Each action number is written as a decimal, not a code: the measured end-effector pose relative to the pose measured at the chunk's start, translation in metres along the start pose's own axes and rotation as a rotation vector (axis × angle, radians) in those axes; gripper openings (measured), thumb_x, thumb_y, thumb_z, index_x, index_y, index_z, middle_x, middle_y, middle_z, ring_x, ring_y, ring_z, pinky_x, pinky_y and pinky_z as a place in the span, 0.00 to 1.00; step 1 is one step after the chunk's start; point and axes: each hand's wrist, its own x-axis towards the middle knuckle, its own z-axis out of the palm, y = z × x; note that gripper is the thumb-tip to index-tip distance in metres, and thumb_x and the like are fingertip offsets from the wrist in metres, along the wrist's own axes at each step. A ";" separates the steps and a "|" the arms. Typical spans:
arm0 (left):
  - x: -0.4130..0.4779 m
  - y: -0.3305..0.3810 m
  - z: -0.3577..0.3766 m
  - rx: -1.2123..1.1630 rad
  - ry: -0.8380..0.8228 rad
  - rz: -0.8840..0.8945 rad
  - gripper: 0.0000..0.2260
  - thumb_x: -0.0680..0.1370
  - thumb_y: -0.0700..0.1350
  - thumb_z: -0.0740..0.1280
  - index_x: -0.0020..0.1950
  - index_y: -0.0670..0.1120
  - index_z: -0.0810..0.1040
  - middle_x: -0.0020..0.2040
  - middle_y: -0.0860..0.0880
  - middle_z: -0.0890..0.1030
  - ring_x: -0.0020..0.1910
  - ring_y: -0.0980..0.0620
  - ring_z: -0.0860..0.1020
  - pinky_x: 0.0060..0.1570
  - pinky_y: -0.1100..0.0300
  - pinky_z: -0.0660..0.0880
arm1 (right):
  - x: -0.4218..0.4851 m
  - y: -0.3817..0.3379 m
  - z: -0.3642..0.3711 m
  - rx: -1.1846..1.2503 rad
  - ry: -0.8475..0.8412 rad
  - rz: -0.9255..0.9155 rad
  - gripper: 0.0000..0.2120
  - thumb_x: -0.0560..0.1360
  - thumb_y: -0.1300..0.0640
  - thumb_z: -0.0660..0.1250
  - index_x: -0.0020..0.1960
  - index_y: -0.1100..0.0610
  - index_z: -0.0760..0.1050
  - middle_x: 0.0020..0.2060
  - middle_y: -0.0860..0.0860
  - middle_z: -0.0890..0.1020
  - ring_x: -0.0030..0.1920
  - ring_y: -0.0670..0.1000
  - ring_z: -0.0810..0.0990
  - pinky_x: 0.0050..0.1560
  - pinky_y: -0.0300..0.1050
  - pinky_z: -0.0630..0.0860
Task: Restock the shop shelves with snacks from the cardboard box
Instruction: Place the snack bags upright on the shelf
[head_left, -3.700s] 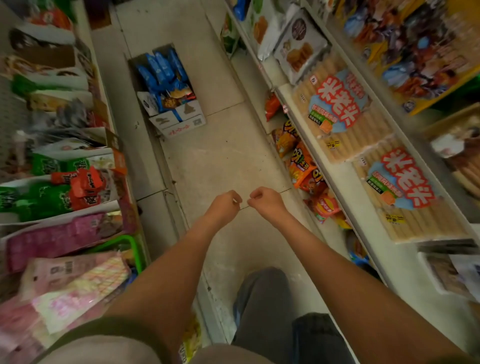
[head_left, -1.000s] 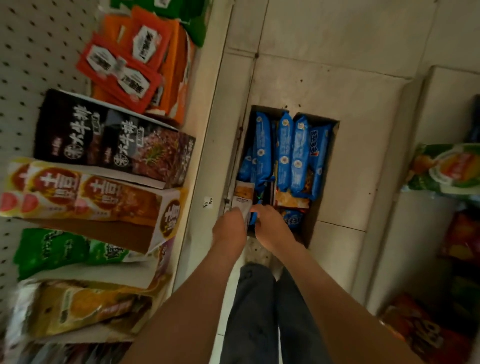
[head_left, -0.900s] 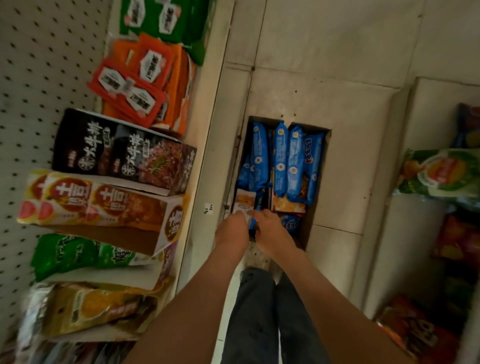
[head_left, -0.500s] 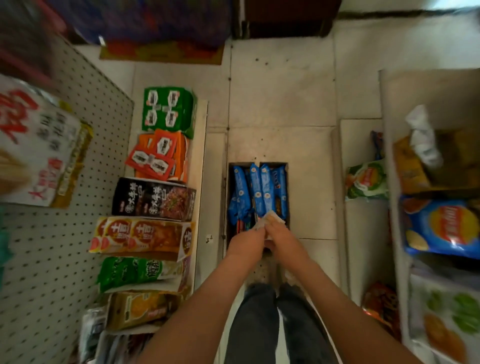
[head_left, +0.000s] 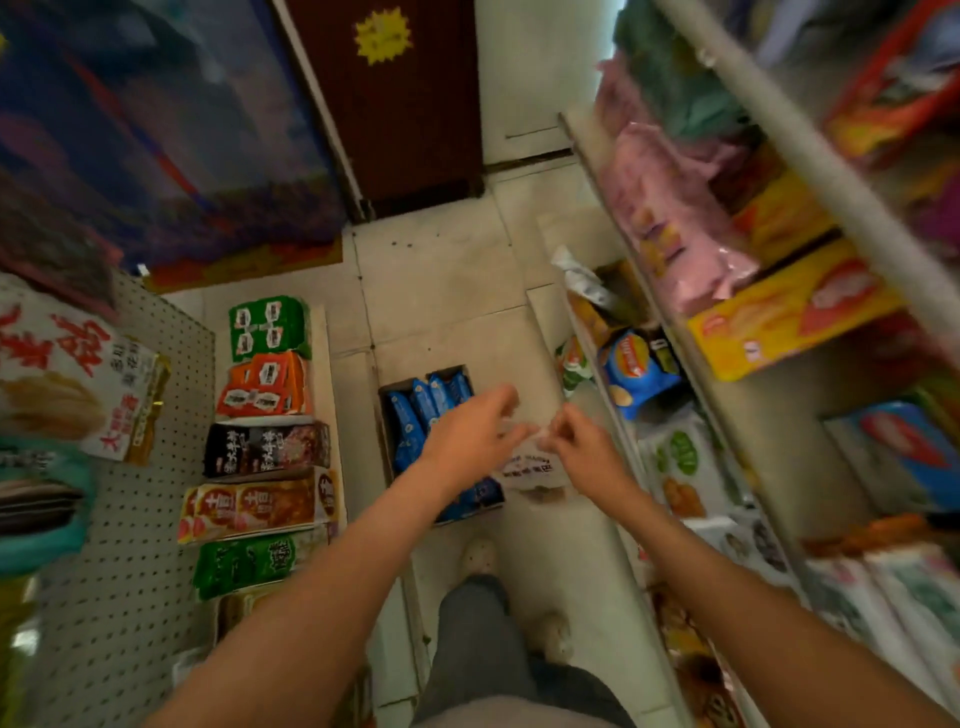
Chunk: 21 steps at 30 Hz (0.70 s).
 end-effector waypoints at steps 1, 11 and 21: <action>-0.006 0.007 0.001 -0.166 0.048 -0.054 0.20 0.75 0.59 0.66 0.60 0.49 0.71 0.57 0.53 0.77 0.55 0.54 0.75 0.51 0.57 0.73 | -0.012 -0.001 -0.012 0.050 0.050 0.008 0.17 0.71 0.66 0.69 0.35 0.50 0.64 0.31 0.46 0.71 0.35 0.46 0.72 0.39 0.44 0.70; -0.044 0.034 0.031 -0.715 -0.459 -0.101 0.41 0.64 0.61 0.76 0.73 0.54 0.63 0.70 0.55 0.69 0.71 0.54 0.65 0.70 0.48 0.64 | -0.113 -0.012 -0.095 0.444 0.319 0.072 0.15 0.72 0.70 0.68 0.35 0.57 0.65 0.31 0.50 0.73 0.32 0.44 0.74 0.30 0.31 0.70; -0.050 0.094 0.048 -0.565 -0.685 0.166 0.27 0.70 0.42 0.76 0.65 0.51 0.71 0.60 0.51 0.78 0.59 0.51 0.77 0.51 0.58 0.78 | -0.193 0.003 -0.110 0.730 0.619 0.195 0.09 0.73 0.65 0.69 0.41 0.58 0.69 0.37 0.54 0.78 0.40 0.52 0.79 0.37 0.41 0.75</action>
